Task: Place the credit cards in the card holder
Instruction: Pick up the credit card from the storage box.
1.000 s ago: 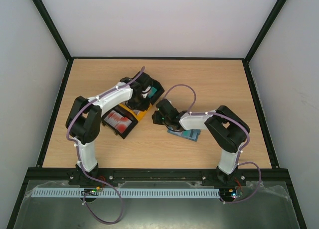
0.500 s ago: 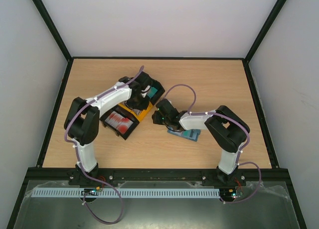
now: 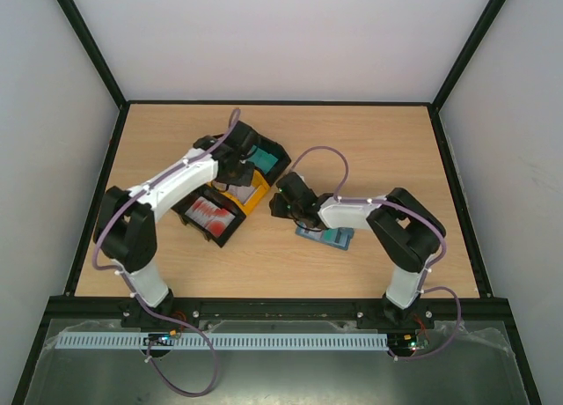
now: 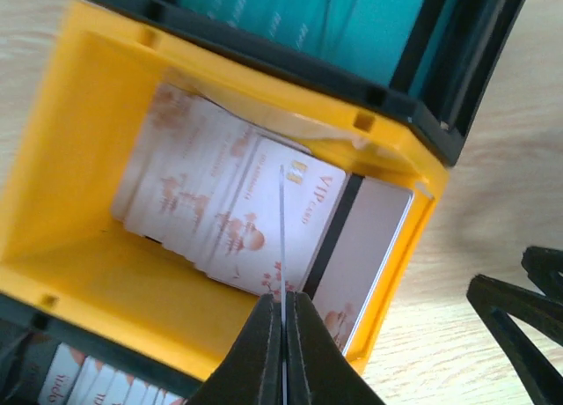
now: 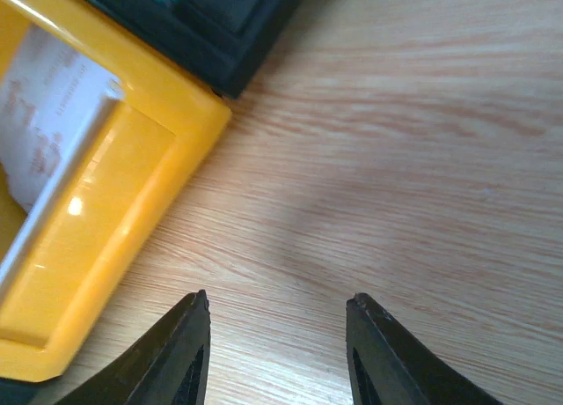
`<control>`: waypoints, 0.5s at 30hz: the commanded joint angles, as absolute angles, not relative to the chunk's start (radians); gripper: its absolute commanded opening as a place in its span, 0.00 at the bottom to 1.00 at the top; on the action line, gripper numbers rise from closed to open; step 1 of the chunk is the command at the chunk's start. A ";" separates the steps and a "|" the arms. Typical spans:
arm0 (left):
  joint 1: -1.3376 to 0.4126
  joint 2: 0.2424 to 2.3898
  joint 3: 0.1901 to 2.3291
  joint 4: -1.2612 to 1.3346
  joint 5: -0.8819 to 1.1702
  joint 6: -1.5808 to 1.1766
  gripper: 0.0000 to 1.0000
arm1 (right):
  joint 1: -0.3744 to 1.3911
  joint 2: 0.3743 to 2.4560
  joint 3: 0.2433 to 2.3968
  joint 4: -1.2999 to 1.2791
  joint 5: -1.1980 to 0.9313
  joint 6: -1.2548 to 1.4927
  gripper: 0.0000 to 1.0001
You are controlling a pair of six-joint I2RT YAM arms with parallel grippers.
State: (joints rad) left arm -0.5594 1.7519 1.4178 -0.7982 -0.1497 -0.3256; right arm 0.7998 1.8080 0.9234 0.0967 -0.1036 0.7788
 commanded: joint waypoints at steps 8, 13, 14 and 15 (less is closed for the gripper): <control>-0.548 1.416 1.293 -0.541 0.127 -0.378 0.03 | 0.730 1.453 0.843 0.109 -0.214 0.792 0.50; -0.556 1.325 1.222 -0.341 0.417 -0.497 0.02 | 0.707 1.211 0.719 0.243 -0.351 0.910 0.59; -0.558 1.311 1.205 -0.291 0.472 -0.530 0.02 | 0.706 1.174 0.710 0.260 -0.366 0.930 0.62; -0.559 1.297 1.192 -0.248 0.517 -0.564 0.03 | 0.706 1.140 0.703 0.276 -0.382 0.952 0.65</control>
State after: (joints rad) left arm -0.5499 1.3460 1.2476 -0.4671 0.2314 -0.4286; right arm 0.7113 1.2579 0.7464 0.1669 -0.2783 0.8543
